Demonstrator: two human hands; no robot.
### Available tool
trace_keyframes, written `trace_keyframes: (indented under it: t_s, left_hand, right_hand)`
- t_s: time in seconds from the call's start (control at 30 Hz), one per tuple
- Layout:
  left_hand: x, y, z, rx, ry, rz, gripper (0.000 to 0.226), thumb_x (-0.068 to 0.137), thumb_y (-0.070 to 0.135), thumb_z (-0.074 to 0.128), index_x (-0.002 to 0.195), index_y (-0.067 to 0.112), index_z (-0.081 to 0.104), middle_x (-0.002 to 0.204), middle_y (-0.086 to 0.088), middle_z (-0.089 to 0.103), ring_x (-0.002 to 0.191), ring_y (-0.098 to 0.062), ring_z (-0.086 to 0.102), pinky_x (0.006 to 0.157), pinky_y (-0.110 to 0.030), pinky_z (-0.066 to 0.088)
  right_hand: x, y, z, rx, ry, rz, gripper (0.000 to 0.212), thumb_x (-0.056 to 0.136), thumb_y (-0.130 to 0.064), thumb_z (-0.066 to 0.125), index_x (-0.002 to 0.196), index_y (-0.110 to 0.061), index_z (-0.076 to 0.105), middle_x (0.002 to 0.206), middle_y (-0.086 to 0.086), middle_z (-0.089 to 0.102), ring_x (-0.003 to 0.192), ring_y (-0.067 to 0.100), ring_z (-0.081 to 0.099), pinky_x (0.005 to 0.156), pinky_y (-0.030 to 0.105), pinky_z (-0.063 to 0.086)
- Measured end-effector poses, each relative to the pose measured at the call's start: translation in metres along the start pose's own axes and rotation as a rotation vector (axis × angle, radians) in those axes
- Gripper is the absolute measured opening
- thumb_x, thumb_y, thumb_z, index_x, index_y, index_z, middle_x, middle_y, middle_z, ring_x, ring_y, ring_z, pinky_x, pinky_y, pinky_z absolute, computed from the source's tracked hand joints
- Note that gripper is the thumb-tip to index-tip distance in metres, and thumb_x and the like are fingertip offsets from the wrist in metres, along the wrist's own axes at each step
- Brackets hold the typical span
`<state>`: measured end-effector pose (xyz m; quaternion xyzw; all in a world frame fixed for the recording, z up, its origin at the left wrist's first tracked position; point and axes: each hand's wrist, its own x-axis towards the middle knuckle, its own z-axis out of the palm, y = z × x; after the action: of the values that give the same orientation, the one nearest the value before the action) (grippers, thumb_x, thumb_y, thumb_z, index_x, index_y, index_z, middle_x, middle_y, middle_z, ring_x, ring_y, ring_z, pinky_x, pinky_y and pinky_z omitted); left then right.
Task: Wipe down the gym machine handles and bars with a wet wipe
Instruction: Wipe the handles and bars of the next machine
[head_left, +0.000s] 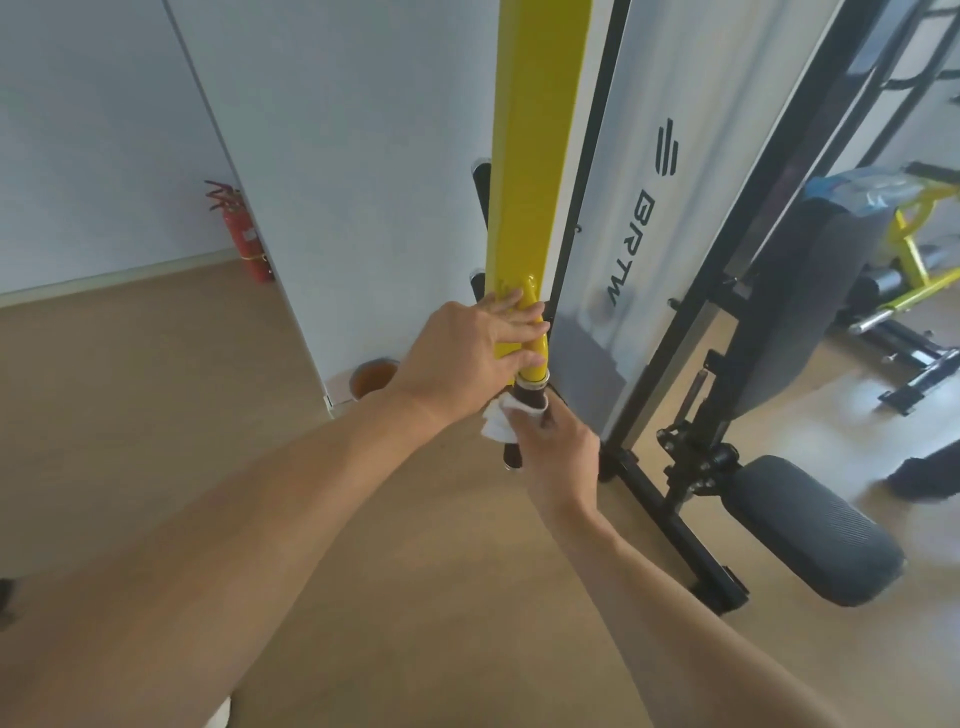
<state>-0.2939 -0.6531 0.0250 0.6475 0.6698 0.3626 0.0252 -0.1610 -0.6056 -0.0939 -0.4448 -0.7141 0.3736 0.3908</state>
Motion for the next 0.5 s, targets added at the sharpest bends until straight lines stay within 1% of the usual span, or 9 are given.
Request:
trace_keyframes:
  t_s: [0.07, 0.1, 0.17, 0.2, 0.27, 0.33, 0.4, 0.47, 0.5]
  left_hand:
    - [-0.001, 0.002, 0.003, -0.004, 0.011, -0.001, 0.04, 0.086, 0.026, 0.076, 0.125, 0.017, 0.069, 0.136, 0.003, 0.061, 0.138, -0.008, 0.045, 0.12, -0.033, 0.029]
    - [-0.001, 0.003, 0.003, -0.014, 0.012, -0.005, 0.04, 0.086, 0.025, 0.076, 0.124, 0.016, 0.069, 0.136, 0.002, 0.061, 0.138, -0.008, 0.045, 0.12, -0.033, 0.029]
    - [0.0, 0.004, 0.004, -0.031, 0.022, -0.012, 0.039, 0.086, 0.023, 0.076, 0.124, 0.014, 0.069, 0.136, 0.0, 0.061, 0.137, -0.009, 0.046, 0.12, -0.034, 0.029]
    - [0.0, 0.004, 0.003, -0.033, 0.023, -0.015, 0.039, 0.086, 0.022, 0.076, 0.124, 0.014, 0.069, 0.136, 0.0, 0.061, 0.137, -0.01, 0.046, 0.12, -0.035, 0.029]
    - [0.001, 0.003, 0.002, -0.04, 0.014, -0.021, 0.039, 0.086, 0.022, 0.076, 0.124, 0.014, 0.069, 0.136, 0.0, 0.061, 0.138, -0.01, 0.045, 0.12, -0.036, 0.029]
    - [0.001, 0.001, 0.001, -0.049, 0.012, -0.029, 0.039, 0.085, 0.022, 0.077, 0.123, 0.014, 0.069, 0.135, 0.0, 0.061, 0.137, -0.011, 0.046, 0.12, -0.037, 0.029]
    - [0.0, 0.0, 0.002, -0.041, 0.022, -0.019, 0.039, 0.084, 0.021, 0.078, 0.121, 0.014, 0.07, 0.134, -0.001, 0.063, 0.136, -0.012, 0.048, 0.119, -0.037, 0.031]
    - [-0.001, -0.001, 0.004, -0.046, 0.035, -0.013, 0.039, 0.083, 0.02, 0.079, 0.12, 0.013, 0.07, 0.133, -0.002, 0.063, 0.135, -0.012, 0.049, 0.119, -0.036, 0.032]
    - [-0.001, -0.001, 0.005, -0.05, 0.039, -0.013, 0.039, 0.083, 0.02, 0.08, 0.12, 0.013, 0.071, 0.133, -0.001, 0.063, 0.135, -0.012, 0.049, 0.119, -0.036, 0.032]
  right_hand:
    - [0.008, -0.009, -0.001, -0.002, 0.076, -0.059, 0.01, 0.086, -0.047, 0.062, 0.077, -0.046, 0.06, 0.062, -0.01, 0.062, 0.054, 0.003, 0.052, 0.046, 0.01, 0.037]
    - [0.007, -0.008, 0.0, 0.01, 0.059, -0.05, 0.008, 0.086, -0.046, 0.063, 0.079, -0.044, 0.061, 0.062, -0.008, 0.062, 0.054, 0.005, 0.053, 0.047, 0.014, 0.04]
    - [-0.001, 0.006, 0.001, 0.001, -0.051, 0.043, 0.011, 0.086, -0.044, 0.065, 0.08, -0.034, 0.062, 0.065, -0.007, 0.064, 0.059, 0.011, 0.059, 0.05, 0.022, 0.045]
    - [-0.007, 0.017, 0.002, -0.044, -0.132, 0.101, 0.016, 0.086, -0.043, 0.067, 0.079, -0.03, 0.062, 0.066, -0.008, 0.065, 0.062, 0.013, 0.06, 0.049, 0.02, 0.042]
    - [-0.017, 0.032, 0.002, -0.109, -0.24, 0.171, 0.02, 0.086, -0.04, 0.07, 0.072, -0.03, 0.06, 0.063, -0.011, 0.062, 0.06, 0.007, 0.055, 0.047, 0.014, 0.034]
    - [-0.013, 0.027, 0.002, -0.085, -0.198, 0.144, 0.023, 0.084, -0.043, 0.068, 0.071, -0.026, 0.059, 0.06, -0.007, 0.06, 0.054, 0.005, 0.049, 0.045, 0.019, 0.033]
    - [-0.002, 0.009, 0.0, -0.038, -0.077, 0.052, 0.021, 0.085, -0.045, 0.064, 0.076, -0.027, 0.061, 0.061, -0.004, 0.063, 0.052, 0.009, 0.051, 0.046, 0.027, 0.04]
    - [0.008, -0.004, 0.001, 0.014, -0.002, -0.014, 0.009, 0.086, -0.044, 0.06, 0.077, -0.041, 0.059, 0.062, -0.007, 0.065, 0.054, 0.01, 0.055, 0.047, 0.024, 0.045]
    - [0.008, -0.005, 0.002, 0.025, -0.004, -0.022, 0.008, 0.086, -0.044, 0.061, 0.079, -0.044, 0.059, 0.063, -0.008, 0.065, 0.055, 0.01, 0.058, 0.049, 0.023, 0.046]
